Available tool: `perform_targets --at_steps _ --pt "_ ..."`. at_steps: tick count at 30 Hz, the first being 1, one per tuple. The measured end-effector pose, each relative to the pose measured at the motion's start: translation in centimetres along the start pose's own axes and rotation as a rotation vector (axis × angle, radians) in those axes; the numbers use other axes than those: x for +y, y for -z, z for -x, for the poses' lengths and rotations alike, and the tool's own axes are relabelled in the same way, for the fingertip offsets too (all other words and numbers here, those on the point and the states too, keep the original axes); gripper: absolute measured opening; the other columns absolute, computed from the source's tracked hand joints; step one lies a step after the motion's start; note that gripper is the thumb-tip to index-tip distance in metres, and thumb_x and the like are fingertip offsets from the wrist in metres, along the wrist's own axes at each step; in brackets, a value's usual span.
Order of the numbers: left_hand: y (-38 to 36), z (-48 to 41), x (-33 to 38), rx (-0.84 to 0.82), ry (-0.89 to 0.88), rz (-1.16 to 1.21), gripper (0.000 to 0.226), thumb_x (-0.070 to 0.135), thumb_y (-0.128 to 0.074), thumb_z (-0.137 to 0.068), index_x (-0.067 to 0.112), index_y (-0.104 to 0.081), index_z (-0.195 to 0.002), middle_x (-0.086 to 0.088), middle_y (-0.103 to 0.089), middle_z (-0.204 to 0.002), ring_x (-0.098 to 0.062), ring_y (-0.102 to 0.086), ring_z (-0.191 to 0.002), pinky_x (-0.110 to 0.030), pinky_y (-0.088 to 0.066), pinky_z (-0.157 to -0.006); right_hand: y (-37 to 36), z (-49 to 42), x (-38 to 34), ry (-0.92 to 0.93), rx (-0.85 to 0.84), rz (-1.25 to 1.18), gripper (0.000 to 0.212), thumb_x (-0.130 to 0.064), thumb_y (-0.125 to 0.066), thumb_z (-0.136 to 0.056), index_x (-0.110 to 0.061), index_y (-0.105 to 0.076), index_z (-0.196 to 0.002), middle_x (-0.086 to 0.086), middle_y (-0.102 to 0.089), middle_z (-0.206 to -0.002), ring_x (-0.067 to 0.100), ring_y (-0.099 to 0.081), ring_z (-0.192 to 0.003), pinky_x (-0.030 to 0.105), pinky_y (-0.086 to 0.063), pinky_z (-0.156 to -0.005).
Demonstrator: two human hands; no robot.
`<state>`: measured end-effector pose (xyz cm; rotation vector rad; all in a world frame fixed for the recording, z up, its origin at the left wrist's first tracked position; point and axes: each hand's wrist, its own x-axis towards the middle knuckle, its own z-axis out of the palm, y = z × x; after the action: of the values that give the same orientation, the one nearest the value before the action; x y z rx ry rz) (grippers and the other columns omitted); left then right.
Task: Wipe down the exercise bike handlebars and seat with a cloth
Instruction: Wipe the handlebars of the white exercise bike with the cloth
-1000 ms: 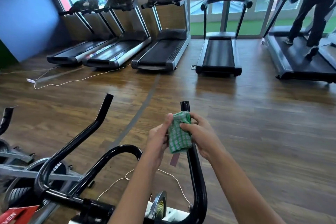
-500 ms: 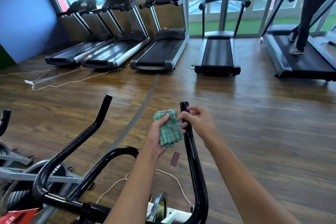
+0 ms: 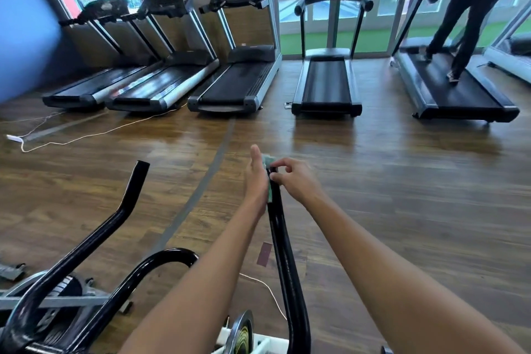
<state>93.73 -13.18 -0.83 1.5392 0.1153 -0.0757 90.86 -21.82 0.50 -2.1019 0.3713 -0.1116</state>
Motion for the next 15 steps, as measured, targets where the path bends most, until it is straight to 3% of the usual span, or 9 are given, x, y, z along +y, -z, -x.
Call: perform_targets --at_steps 2,5,7,9,11,12,14,15 --pt "-0.3 0.2 -0.5 0.054 -0.076 -0.084 0.076 0.076 -0.027 -0.091 0.012 -0.066 -0.098 -0.008 -0.071 -0.095 -0.024 -0.068 -0.090 -0.043 -0.052 -0.083 -0.6 -0.1 0.1 0.007 0.024 -0.047 0.017 -0.048 -0.066 -0.070 -0.056 -0.069 -0.084 0.003 -0.065 -0.116 0.025 -0.054 -0.122 0.051 -0.043 -0.104" --pt "-0.6 3.3 -2.9 0.134 -0.118 -0.128 0.053 0.061 -0.029 -0.100 0.022 -0.063 -0.112 0.000 -0.068 -0.104 -0.021 -0.064 -0.100 -0.039 -0.049 -0.085 -0.2 0.0 0.4 0.009 0.006 -0.183 0.018 -0.025 -0.075 -0.082 -0.033 -0.077 -0.098 -0.007 -0.066 -0.096 0.020 -0.060 -0.113 0.044 -0.049 -0.100" --pt "-0.4 3.9 -3.6 0.158 -0.096 -0.146 0.050 0.057 -0.030 -0.101 0.022 -0.059 -0.122 -0.002 -0.067 -0.108 -0.023 -0.062 -0.103 -0.040 -0.049 -0.090 0.0 0.0 0.8 0.010 -0.016 -0.245 0.018 -0.014 -0.074 -0.085 -0.022 -0.078 -0.100 -0.012 -0.058 -0.080 0.019 -0.062 -0.103 0.038 -0.050 -0.098" --pt "0.1 3.1 -3.1 0.122 -0.052 -0.137 0.051 0.062 -0.031 -0.099 0.026 -0.061 -0.119 -0.001 -0.068 -0.110 -0.022 -0.063 -0.105 -0.043 -0.050 -0.094 0.2 0.2 0.8 0.010 -0.035 -0.280 0.018 -0.011 -0.072 -0.087 -0.019 -0.077 -0.102 -0.008 -0.059 -0.082 0.018 -0.062 -0.100 0.033 -0.051 -0.092" --pt "0.5 1.9 -2.1 0.017 -0.036 -0.067 0.047 0.066 -0.034 -0.097 0.031 -0.064 -0.104 0.003 -0.069 -0.103 -0.017 -0.066 -0.102 -0.041 -0.054 -0.091 0.4 0.5 0.7 0.013 -0.059 -0.292 0.021 -0.011 -0.070 -0.089 -0.019 -0.076 -0.108 -0.002 -0.063 -0.095 0.013 -0.059 -0.097 0.026 -0.050 -0.082" --pt "0.6 1.5 -1.6 -0.036 -0.059 -0.045 0.043 0.061 -0.036 -0.099 0.029 -0.064 -0.097 0.005 -0.069 -0.097 -0.013 -0.067 -0.095 -0.033 -0.057 -0.082 0.4 0.5 0.8 0.021 -0.052 -0.292 0.022 -0.013 -0.070 -0.090 -0.020 -0.075 -0.110 -0.001 -0.062 -0.100 0.012 -0.058 -0.100 0.027 -0.051 -0.083" --pt "0.6 1.2 -0.7 -0.100 -0.119 0.000 0.042 0.049 -0.039 -0.103 0.018 -0.064 -0.091 0.001 -0.067 -0.086 -0.010 -0.066 -0.079 -0.024 -0.054 -0.067 0.0 0.5 1.1 0.046 0.000 -0.263 0.022 -0.018 -0.071 -0.088 -0.025 -0.076 -0.109 0.000 -0.060 -0.104 0.018 -0.058 -0.111 0.038 -0.052 -0.094" --pt "0.7 1.1 -1.0 -0.106 -0.129 0.007 0.044 0.049 -0.040 -0.103 0.014 -0.065 -0.093 -0.003 -0.067 -0.087 -0.013 -0.066 -0.079 -0.028 -0.053 -0.069 -0.3 0.7 1.2 0.054 0.024 -0.256 0.022 -0.022 -0.071 -0.087 -0.028 -0.076 -0.107 0.001 -0.060 -0.103 0.020 -0.059 -0.112 0.042 -0.052 -0.096"
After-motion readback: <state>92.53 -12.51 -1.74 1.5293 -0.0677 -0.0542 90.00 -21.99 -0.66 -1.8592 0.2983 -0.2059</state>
